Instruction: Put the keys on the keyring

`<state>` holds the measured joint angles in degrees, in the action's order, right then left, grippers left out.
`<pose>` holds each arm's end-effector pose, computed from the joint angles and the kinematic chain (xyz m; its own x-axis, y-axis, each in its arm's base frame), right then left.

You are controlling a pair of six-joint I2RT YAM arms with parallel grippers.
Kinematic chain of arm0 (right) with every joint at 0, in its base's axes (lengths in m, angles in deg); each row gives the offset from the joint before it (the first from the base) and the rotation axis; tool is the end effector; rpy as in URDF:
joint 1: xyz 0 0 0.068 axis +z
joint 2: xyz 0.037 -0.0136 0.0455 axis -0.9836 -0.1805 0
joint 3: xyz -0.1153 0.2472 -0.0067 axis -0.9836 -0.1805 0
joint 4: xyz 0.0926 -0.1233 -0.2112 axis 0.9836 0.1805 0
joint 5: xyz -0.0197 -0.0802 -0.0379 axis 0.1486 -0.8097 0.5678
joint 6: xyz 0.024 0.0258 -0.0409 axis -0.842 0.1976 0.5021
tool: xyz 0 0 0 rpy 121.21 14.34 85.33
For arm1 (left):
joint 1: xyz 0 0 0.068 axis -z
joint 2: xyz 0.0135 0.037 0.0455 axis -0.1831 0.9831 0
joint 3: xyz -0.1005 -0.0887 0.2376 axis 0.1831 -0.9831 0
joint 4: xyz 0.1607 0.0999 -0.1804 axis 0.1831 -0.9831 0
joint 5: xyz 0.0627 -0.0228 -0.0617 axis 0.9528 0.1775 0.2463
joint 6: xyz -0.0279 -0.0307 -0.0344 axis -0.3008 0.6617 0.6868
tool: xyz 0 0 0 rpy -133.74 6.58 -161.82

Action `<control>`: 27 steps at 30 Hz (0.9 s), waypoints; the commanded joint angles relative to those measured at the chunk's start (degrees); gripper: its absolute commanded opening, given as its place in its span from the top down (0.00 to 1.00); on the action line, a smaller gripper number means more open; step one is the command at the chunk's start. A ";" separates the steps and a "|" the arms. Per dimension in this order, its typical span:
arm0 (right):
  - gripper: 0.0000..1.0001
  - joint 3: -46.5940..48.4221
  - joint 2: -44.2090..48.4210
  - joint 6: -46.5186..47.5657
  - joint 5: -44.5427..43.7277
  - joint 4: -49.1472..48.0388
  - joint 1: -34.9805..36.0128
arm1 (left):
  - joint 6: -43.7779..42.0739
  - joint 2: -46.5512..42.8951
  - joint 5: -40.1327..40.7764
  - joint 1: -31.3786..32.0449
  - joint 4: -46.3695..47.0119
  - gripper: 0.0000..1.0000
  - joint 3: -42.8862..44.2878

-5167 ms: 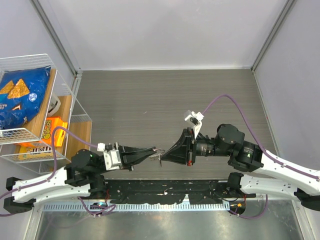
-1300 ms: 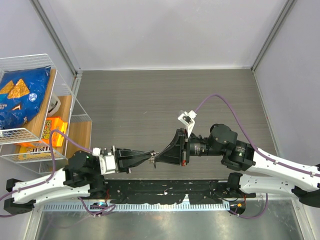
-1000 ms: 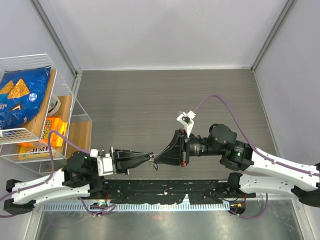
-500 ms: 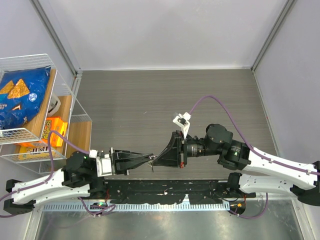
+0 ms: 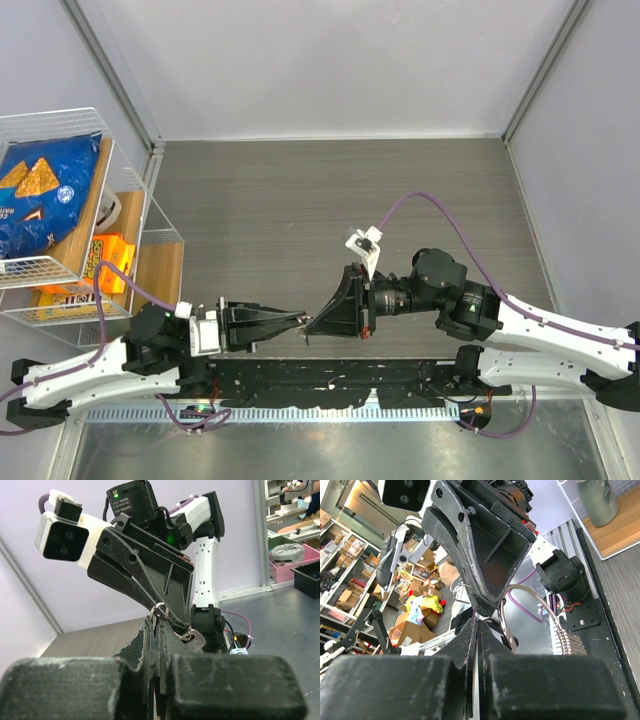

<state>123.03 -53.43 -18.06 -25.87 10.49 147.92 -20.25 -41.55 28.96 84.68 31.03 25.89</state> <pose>0.0623 0.2002 0.3840 -0.6547 -0.0124 -0.7558 -0.7510 -0.1025 0.6523 0.0208 -0.1088 0.3504 0.2686 -0.3632 -0.8922 0.9630 0.0809 0.2570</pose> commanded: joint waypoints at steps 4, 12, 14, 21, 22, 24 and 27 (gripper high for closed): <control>0.94 1.40 1.19 -0.96 1.67 -4.96 0.59 | -0.50 0.15 -2.62 0.05 1.30 1.00 2.33; 0.94 1.67 1.19 -0.70 1.58 -5.14 1.38 | -0.68 0.59 -3.23 0.14 1.39 1.00 2.68; 0.94 1.75 1.27 -0.52 1.32 -4.78 1.30 | -0.59 0.59 -3.24 0.05 1.30 1.00 2.77; 0.94 1.23 1.45 -0.26 0.88 -4.43 1.30 | -0.06 -0.20 -4.12 0.14 2.09 1.00 2.50; 0.94 1.14 1.54 -0.43 0.79 -4.43 1.30 | 0.11 -0.29 -4.38 0.05 2.18 1.00 2.59; 0.94 1.05 1.80 -0.43 0.53 -4.34 1.30 | 0.29 -0.29 -4.90 0.05 2.18 1.00 2.59; 0.94 0.96 1.80 -0.35 0.35 -4.25 1.30 | 0.64 -0.46 -5.17 0.05 2.79 1.00 2.42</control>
<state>123.03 -53.26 -18.48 -24.65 8.85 149.03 -20.16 -41.22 25.68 84.68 30.68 26.08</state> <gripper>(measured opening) 0.062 0.033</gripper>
